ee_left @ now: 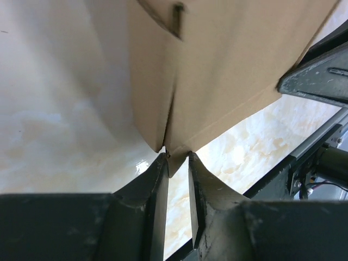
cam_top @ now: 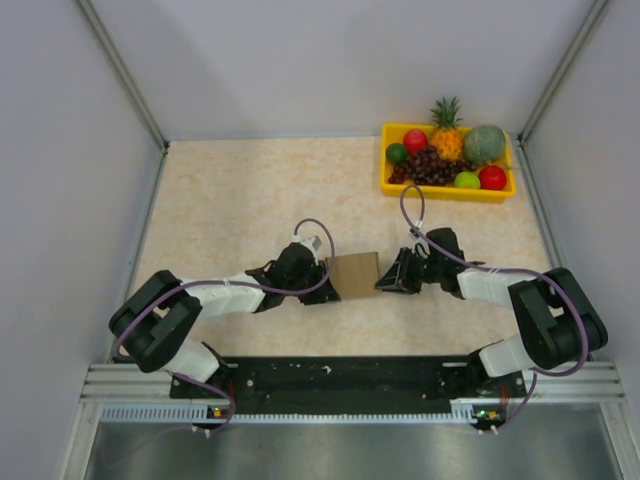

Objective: Fold the paper box

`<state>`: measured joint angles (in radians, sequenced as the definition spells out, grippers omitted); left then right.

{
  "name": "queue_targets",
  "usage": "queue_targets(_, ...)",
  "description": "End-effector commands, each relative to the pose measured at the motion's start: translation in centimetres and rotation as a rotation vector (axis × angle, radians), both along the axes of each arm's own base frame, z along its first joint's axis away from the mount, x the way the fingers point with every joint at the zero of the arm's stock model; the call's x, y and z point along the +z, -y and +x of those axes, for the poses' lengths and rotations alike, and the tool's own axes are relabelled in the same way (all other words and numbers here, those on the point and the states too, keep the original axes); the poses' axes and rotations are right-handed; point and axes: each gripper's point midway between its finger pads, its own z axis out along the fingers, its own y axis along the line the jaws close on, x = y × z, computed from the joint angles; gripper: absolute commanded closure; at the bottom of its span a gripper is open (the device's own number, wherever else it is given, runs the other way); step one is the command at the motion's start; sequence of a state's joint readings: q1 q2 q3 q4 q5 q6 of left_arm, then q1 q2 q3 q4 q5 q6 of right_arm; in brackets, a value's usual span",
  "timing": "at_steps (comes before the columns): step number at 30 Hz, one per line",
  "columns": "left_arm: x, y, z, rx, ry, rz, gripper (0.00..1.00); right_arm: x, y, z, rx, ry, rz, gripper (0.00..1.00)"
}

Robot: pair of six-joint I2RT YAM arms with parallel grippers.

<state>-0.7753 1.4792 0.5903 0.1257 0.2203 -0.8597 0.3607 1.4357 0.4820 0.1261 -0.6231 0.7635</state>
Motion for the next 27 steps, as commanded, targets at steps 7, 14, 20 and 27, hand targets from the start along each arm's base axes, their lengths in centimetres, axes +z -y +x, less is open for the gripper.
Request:
queue_targets(7, 1.4, 0.7, 0.1, -0.028, 0.036, -0.067, 0.89, 1.0, -0.9, 0.7, -0.043, -0.019, 0.124, 1.0)
queue_targets(14, 1.7, 0.0, 0.0, -0.042, 0.049, -0.022, 0.6, 0.3, 0.4, 0.6, -0.017, 0.007, 0.032, 0.85)
queue_targets(20, 3.0, -1.2, -0.7, -0.093, 0.106, 0.014, 0.46, 0.7, 1.5, 0.8, 0.043, 0.069, -0.08, 0.58)
queue_targets(27, 4.8, -2.5, -1.4, -0.158, 0.194, 0.038, 0.21, 1.9, 1.5, 1.5, 0.118, 0.205, -0.098, 0.39)
